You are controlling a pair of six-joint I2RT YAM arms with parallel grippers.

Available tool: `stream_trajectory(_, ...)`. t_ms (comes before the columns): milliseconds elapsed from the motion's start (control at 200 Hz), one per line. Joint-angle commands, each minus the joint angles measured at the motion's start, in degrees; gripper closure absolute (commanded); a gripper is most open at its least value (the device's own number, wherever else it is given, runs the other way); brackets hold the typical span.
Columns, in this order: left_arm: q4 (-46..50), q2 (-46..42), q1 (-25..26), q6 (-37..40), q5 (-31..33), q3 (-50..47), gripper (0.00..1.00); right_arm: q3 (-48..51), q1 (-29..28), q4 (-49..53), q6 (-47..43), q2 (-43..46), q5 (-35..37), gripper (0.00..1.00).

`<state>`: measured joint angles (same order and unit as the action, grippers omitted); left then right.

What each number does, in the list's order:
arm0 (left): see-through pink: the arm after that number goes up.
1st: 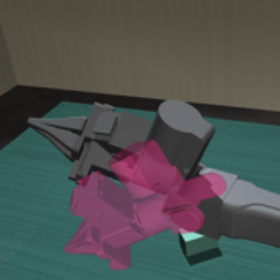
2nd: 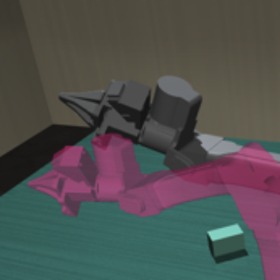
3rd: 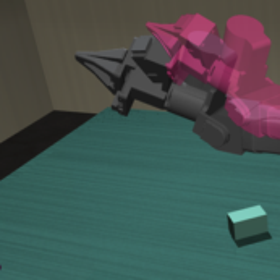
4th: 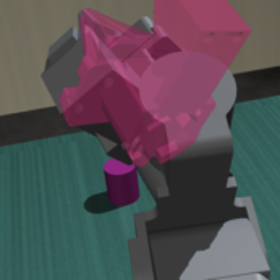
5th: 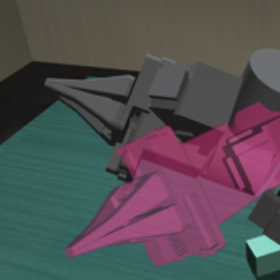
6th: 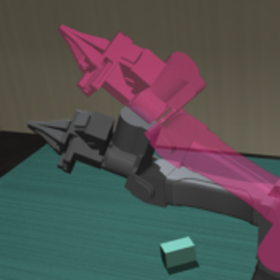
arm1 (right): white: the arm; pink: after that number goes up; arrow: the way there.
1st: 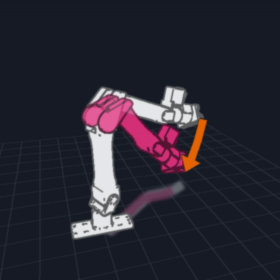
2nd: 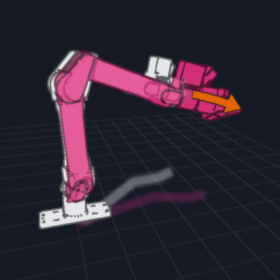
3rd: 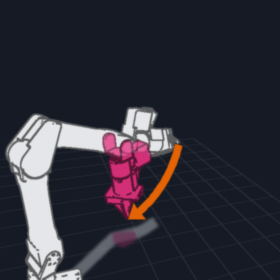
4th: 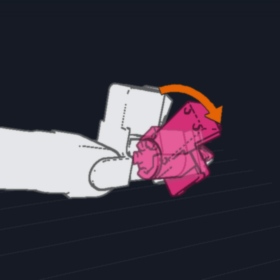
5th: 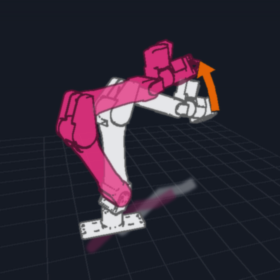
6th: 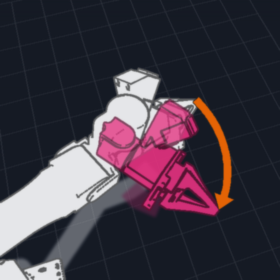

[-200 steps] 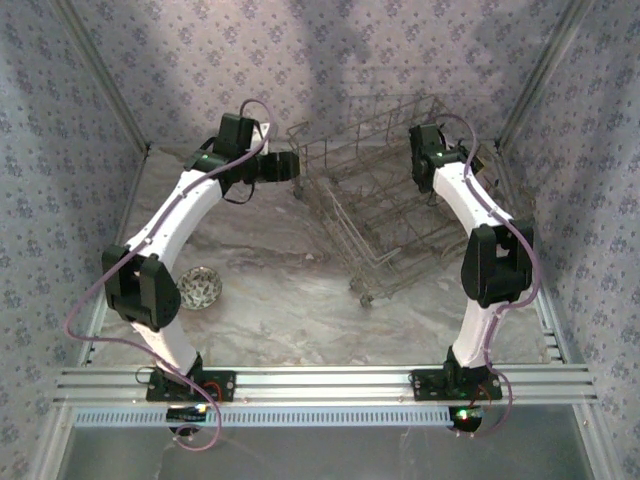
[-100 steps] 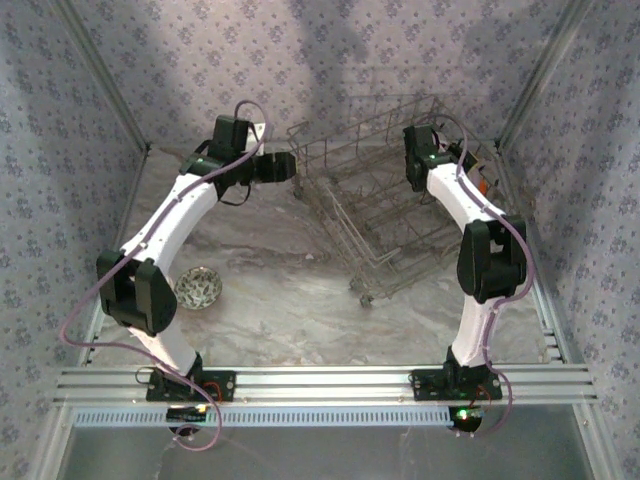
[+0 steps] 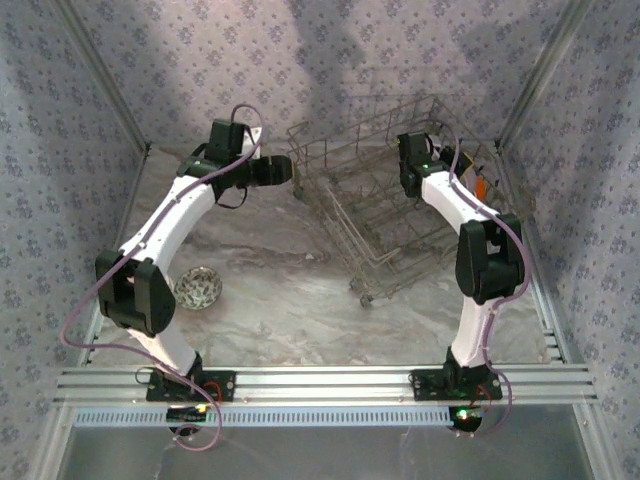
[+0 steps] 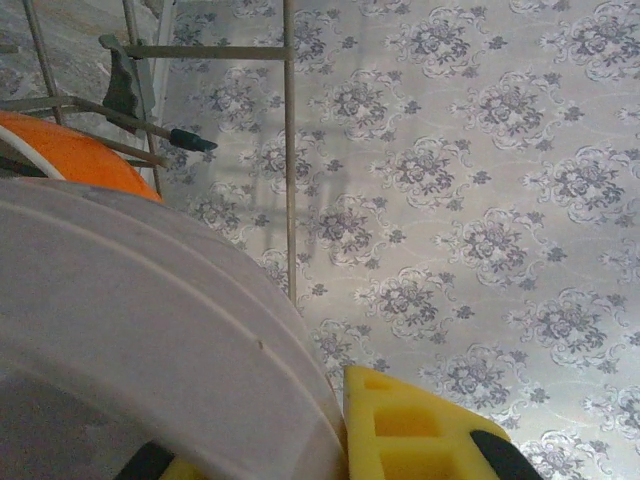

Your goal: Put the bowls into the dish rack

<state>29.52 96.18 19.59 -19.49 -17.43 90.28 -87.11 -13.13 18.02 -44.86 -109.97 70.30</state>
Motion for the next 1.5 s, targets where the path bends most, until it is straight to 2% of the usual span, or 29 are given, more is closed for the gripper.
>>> stream_trajectory(0,-1.8,-2.8,-0.7,1.2,-1.7,-0.7,0.28,2.1,0.2,-5.2,-3.6,1.5,0.8,1.00)
stream_trajectory(290,-3.1,-4.0,-1.6,0.9,-2.4,-3.2,0.28,4.1,0.1,-11.4,-8.8,2.7,0.3,1.00)
stream_trajectory(510,-3.1,-4.8,-1.9,0.9,-2.5,-4.0,0.28,9.3,0.1,-26.0,-19.6,3.4,-1.5,1.00)
stream_trajectory(580,-3.2,-5.0,-2.0,0.9,-2.5,-4.3,0.28,9.6,0.2,-27.1,-20.3,3.3,-1.8,1.00)
stream_trajectory(720,-3.3,-5.2,-2.0,0.6,-2.6,-4.8,0.28,9.7,-0.1,-26.6,-19.6,2.5,-1.8,1.00)
stream_trajectory(1079,-3.5,-5.4,-2.0,0.4,-2.6,-4.9,0.28,8.7,-1.6,-15.6,-9.7,0.7,1.2,1.00)
stream_trajectory(1289,-3.8,-5.3,-2.1,0.5,-2.9,-5.2,0.28,11.8,-2.1,-15.4,-8.8,1.3,0.8,1.00)
stream_trajectory(1494,-4.0,-4.7,-2.1,0.5,-3.7,-4.5,0.28,10.6,-3.1,-9.8,-4.1,0.1,0.5,1.00)
